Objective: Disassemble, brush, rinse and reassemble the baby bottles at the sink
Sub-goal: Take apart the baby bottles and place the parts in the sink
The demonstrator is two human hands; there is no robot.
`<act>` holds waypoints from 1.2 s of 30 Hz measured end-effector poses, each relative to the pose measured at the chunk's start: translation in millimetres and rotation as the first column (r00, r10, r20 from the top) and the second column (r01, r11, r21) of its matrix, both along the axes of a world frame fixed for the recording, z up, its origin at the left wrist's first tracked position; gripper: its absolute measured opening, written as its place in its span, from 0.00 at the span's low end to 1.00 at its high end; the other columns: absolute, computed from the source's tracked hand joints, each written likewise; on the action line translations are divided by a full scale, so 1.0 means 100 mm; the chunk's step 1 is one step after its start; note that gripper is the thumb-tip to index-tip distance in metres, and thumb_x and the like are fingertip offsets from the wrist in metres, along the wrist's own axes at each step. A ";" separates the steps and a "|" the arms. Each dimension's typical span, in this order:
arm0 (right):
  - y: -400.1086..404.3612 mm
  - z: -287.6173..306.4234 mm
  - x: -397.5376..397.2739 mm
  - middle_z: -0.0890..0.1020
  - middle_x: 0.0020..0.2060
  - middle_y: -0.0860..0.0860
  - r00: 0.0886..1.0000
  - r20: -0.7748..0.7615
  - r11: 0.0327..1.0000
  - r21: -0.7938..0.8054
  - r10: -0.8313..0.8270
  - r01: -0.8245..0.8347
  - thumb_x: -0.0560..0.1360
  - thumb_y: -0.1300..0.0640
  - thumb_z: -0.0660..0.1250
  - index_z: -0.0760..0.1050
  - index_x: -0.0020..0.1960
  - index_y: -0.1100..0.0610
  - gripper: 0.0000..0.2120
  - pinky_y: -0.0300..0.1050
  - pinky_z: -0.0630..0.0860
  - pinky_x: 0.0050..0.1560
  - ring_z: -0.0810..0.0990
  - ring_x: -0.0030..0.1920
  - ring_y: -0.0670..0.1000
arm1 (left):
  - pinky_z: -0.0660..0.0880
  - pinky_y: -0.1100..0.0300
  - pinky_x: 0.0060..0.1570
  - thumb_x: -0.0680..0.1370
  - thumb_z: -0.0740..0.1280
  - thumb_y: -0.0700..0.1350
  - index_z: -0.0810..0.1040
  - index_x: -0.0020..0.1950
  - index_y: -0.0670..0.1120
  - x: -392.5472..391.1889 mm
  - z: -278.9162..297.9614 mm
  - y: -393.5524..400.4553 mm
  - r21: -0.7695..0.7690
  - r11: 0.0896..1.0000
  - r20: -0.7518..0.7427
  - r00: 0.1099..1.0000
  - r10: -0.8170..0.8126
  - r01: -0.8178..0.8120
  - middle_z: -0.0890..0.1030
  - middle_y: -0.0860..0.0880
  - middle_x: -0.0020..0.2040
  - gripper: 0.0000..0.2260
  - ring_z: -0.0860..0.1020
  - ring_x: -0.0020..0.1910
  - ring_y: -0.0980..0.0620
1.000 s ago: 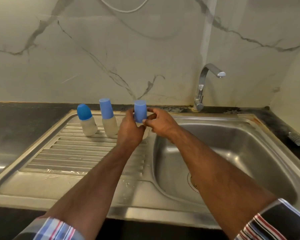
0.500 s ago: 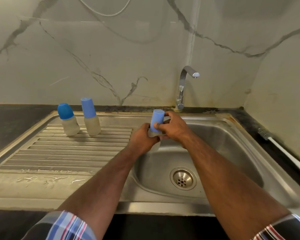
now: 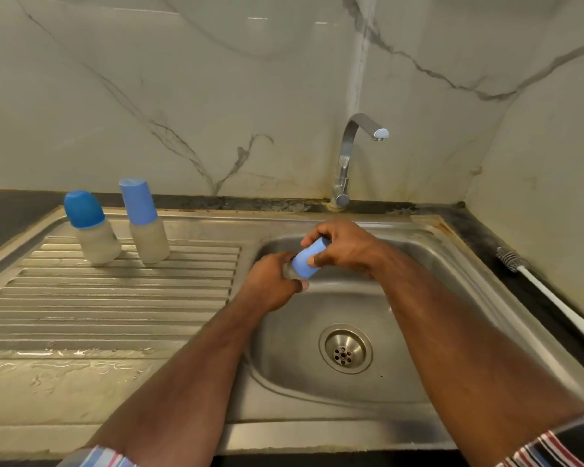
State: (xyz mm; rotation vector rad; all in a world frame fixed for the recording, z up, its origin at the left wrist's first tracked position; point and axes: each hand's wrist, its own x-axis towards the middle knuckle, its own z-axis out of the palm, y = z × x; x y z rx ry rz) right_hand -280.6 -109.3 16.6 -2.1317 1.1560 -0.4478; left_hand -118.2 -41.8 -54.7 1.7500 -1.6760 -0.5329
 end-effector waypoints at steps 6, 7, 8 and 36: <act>-0.02 -0.03 0.01 0.82 0.40 0.56 0.972 0.006 0.964 0.131 -0.236 0.234 0.74 0.38 0.71 0.75 0.55 0.57 0.23 0.44 0.80 0.33 0.80 0.33 0.52 | 0.70 0.61 0.47 0.73 0.77 0.47 0.80 0.66 0.49 -0.01 0.01 -0.03 -0.031 1.000 -0.001 1.000 0.008 -0.008 0.84 0.50 0.53 0.22 0.79 0.48 0.52; -0.02 -0.05 0.00 0.82 0.38 0.56 0.978 -0.007 0.973 0.100 -0.210 0.210 0.75 0.40 0.71 0.75 0.54 0.57 0.21 0.44 0.80 0.33 0.80 0.31 0.52 | 0.70 0.61 0.47 0.73 0.77 0.47 0.80 0.67 0.49 -0.01 0.02 -0.03 -0.025 1.000 0.005 1.000 0.002 -0.002 0.84 0.50 0.54 0.22 0.80 0.48 0.51; -0.02 -0.06 -0.01 0.82 0.40 0.55 0.987 0.000 0.985 0.060 -0.160 0.159 0.75 0.44 0.72 0.76 0.54 0.56 0.17 0.46 0.81 0.37 0.81 0.33 0.51 | 0.70 0.61 0.47 0.73 0.77 0.47 0.80 0.67 0.50 0.00 0.03 -0.03 -0.020 1.000 0.013 1.000 0.000 0.000 0.85 0.49 0.54 0.22 0.81 0.49 0.50; -0.04 0.06 -0.17 0.83 0.48 0.52 0.998 -0.055 0.999 -0.048 -0.012 0.009 0.70 0.59 0.78 0.81 0.54 0.55 0.13 0.47 0.80 0.46 0.82 0.46 0.53 | 0.72 0.59 0.46 0.73 0.76 0.51 0.79 0.65 0.55 -0.07 -0.02 -0.09 -0.069 0.998 0.082 0.997 0.002 0.003 0.84 0.53 0.53 0.21 0.79 0.47 0.52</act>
